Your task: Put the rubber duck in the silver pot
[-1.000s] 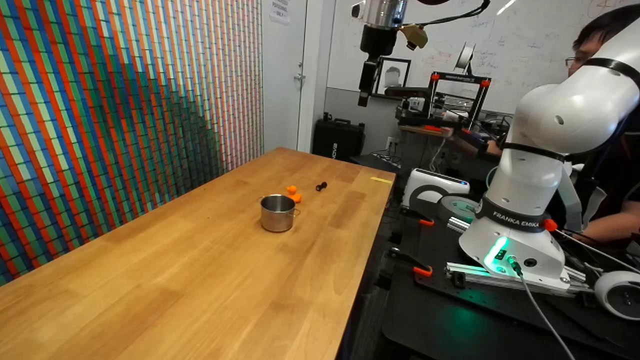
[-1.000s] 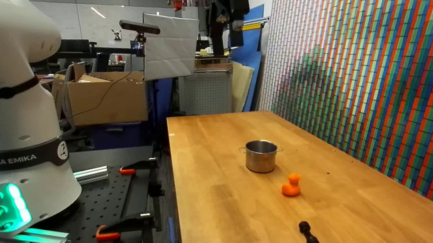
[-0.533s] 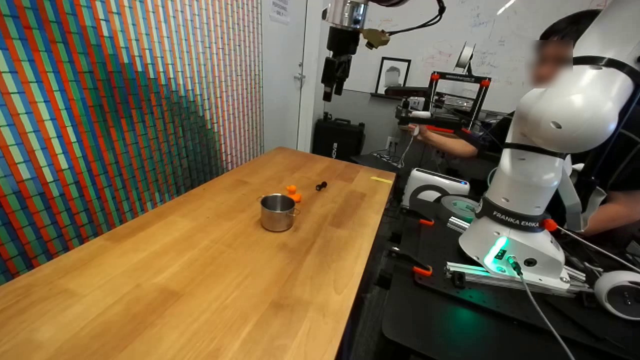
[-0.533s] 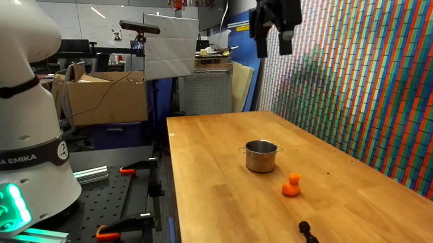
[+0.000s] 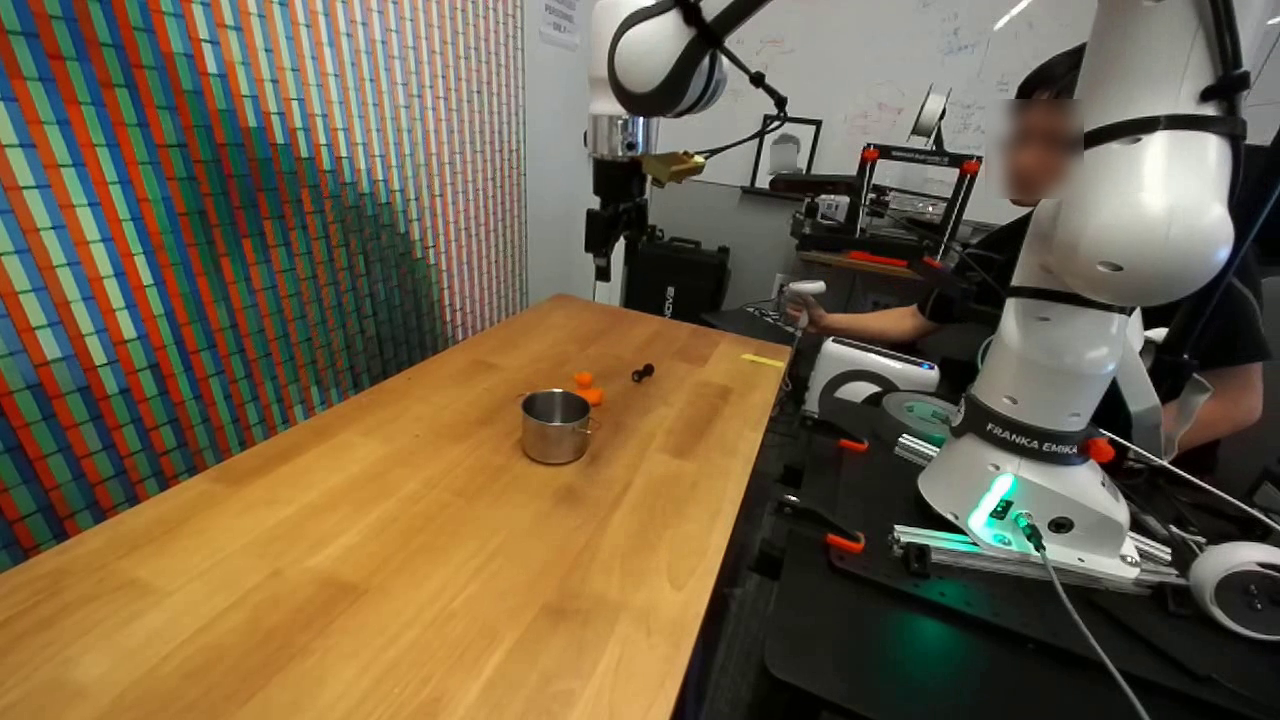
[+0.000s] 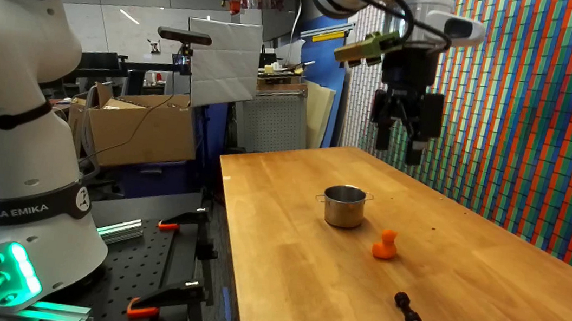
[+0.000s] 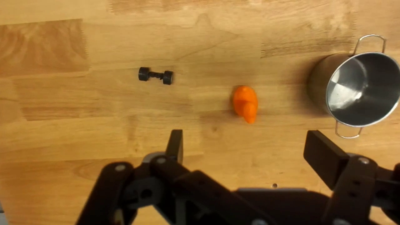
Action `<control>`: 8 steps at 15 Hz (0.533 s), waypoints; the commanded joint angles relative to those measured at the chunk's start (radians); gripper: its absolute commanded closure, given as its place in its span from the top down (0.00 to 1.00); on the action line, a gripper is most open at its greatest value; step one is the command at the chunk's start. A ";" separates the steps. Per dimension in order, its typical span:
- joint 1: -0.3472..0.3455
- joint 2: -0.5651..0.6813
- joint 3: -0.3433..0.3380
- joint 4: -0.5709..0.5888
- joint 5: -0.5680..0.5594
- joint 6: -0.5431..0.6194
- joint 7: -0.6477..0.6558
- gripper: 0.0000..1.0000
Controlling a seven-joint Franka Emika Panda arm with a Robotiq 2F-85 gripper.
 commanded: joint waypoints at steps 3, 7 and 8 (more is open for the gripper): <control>0.012 0.187 0.014 0.049 -0.008 0.097 0.036 1.00; 0.037 0.269 0.011 0.031 -0.027 0.204 0.068 1.00; 0.046 0.287 0.006 0.027 -0.035 0.239 0.084 1.00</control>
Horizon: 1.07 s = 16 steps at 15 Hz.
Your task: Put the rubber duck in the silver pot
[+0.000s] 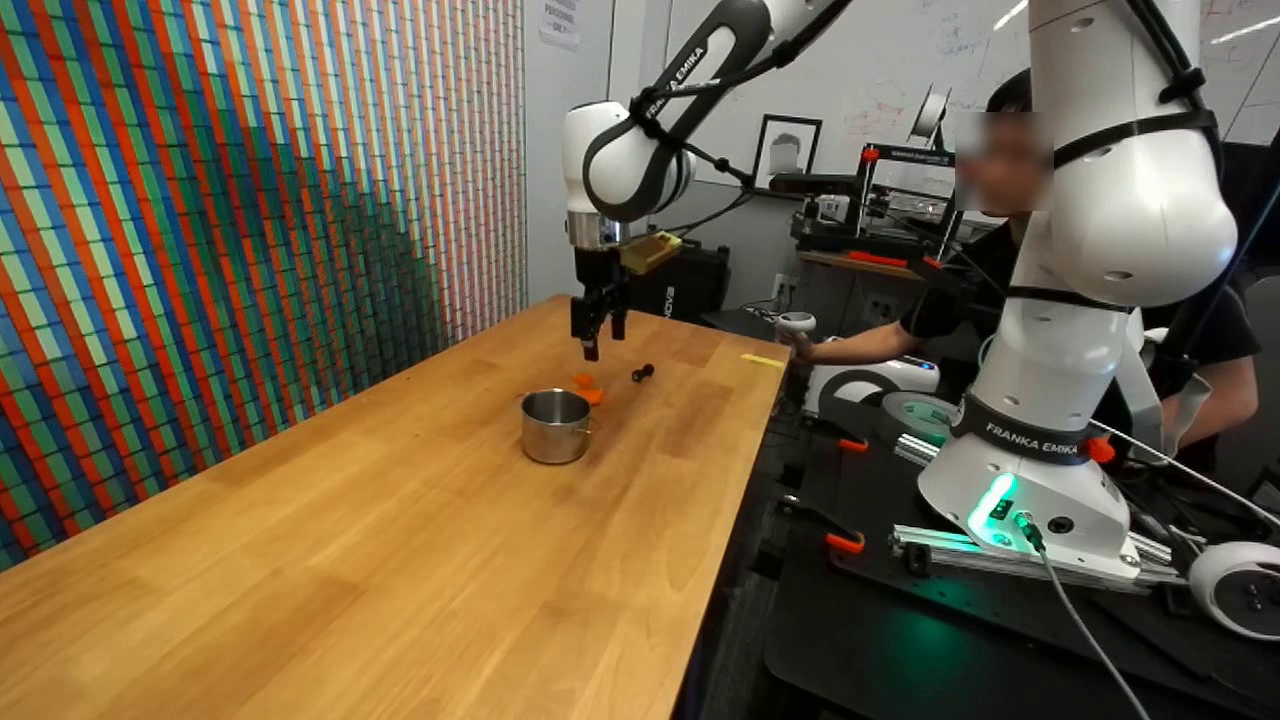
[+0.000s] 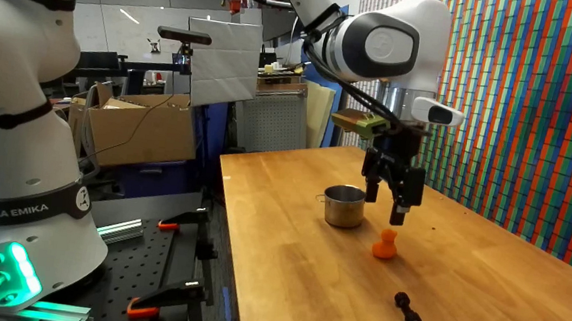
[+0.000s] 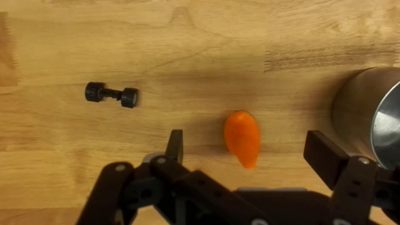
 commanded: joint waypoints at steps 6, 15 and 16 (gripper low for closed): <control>0.072 0.142 -0.037 0.021 -0.064 0.232 0.122 1.00; 0.090 0.209 -0.084 0.019 -0.068 0.323 0.151 0.42; 0.090 0.207 -0.084 0.018 -0.066 0.329 0.151 0.33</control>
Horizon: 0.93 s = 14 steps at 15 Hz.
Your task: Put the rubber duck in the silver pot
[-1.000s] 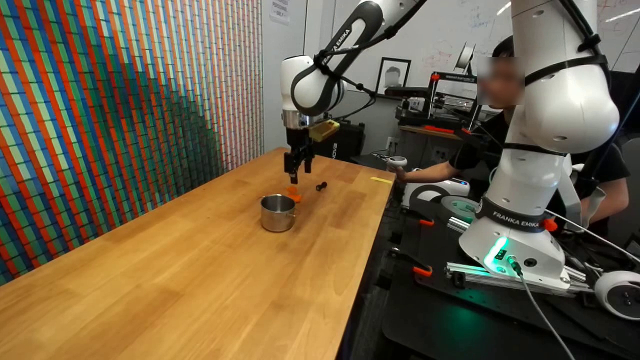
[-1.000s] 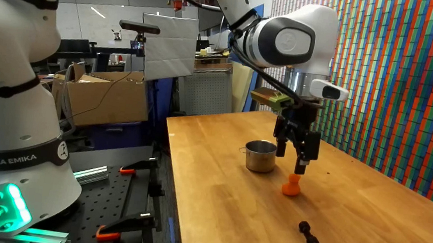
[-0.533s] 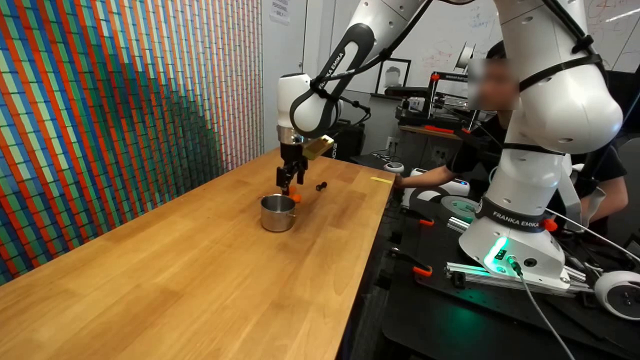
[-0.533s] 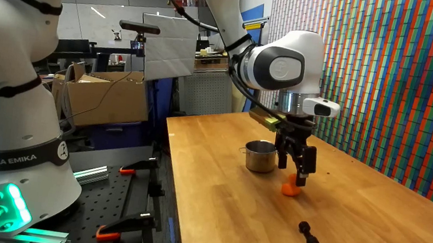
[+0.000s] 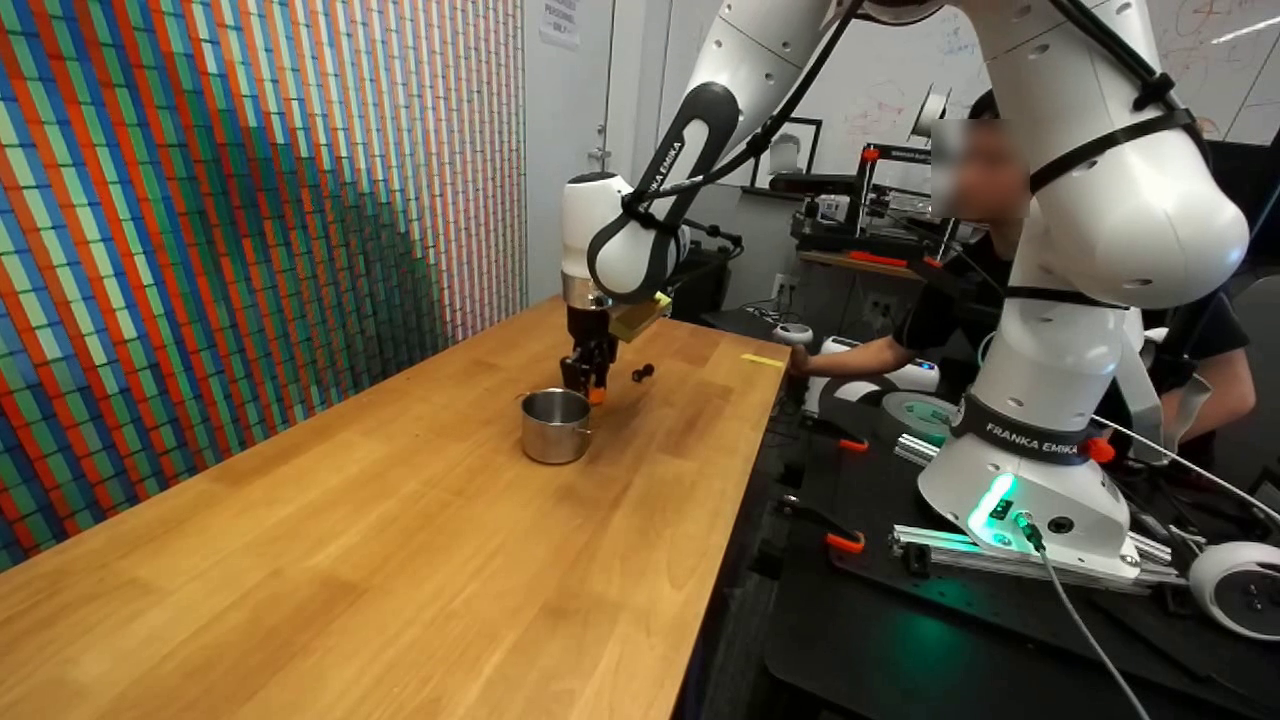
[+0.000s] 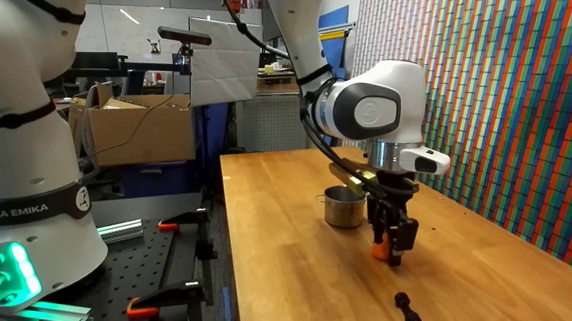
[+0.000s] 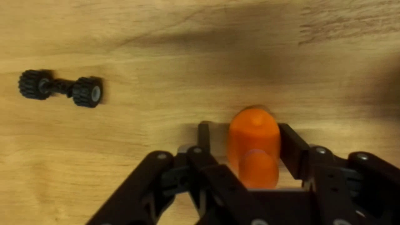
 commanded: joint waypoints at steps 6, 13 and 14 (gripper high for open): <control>-0.045 -0.094 0.060 0.035 0.097 -0.083 -0.026 0.18; -0.056 -0.284 0.158 0.036 0.262 -0.327 -0.061 0.19; -0.051 -0.300 0.167 0.028 0.283 -0.343 -0.062 0.19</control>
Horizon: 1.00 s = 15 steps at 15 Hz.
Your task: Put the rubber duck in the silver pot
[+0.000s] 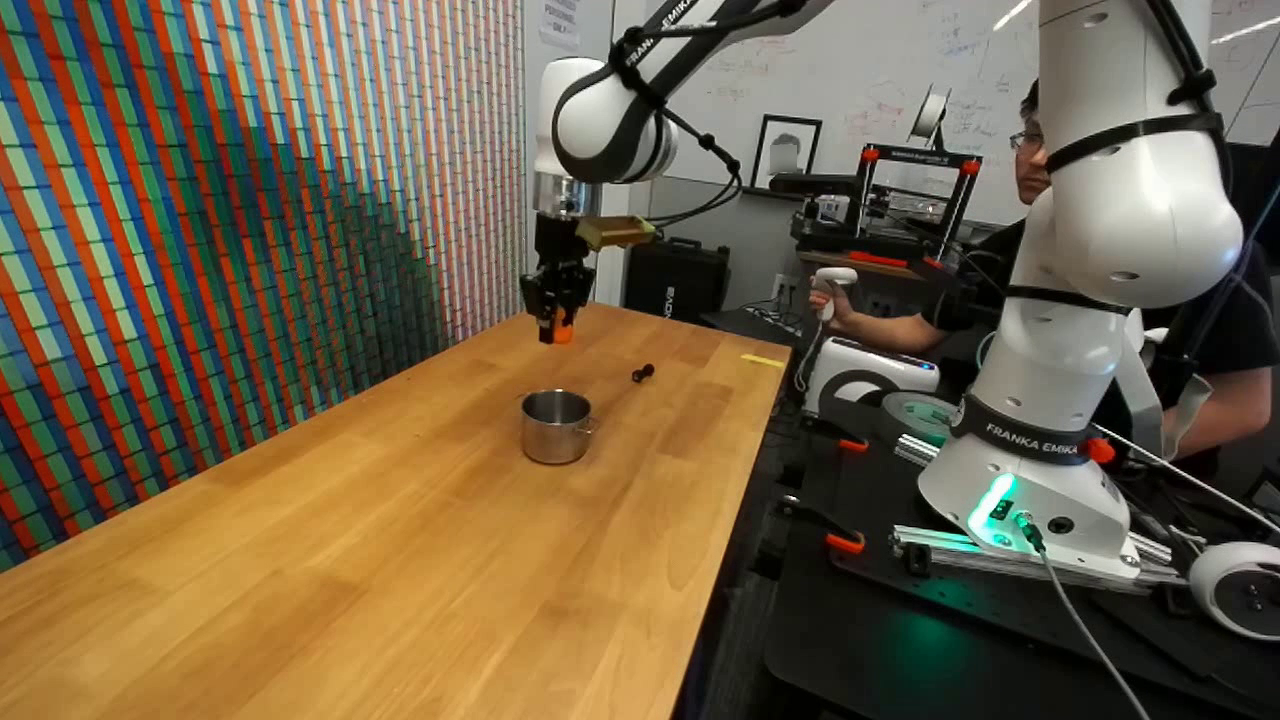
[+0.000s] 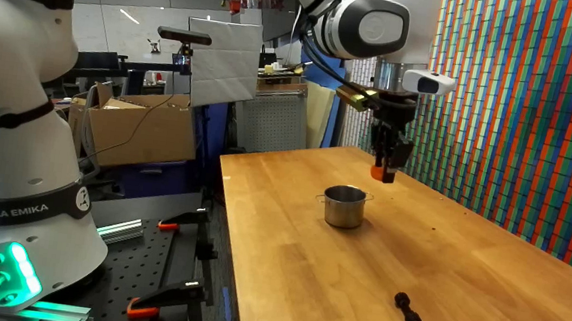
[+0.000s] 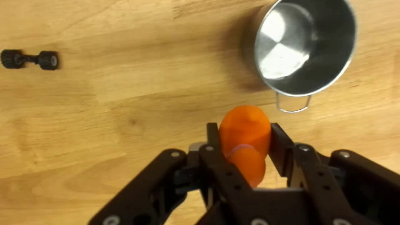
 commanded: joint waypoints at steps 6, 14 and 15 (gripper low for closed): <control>0.022 -0.077 0.072 -0.066 0.117 -0.062 -0.014 0.19; 0.039 -0.038 0.062 -0.038 0.098 -0.035 0.011 0.97; 0.035 -0.041 0.057 -0.022 0.096 -0.043 0.010 1.00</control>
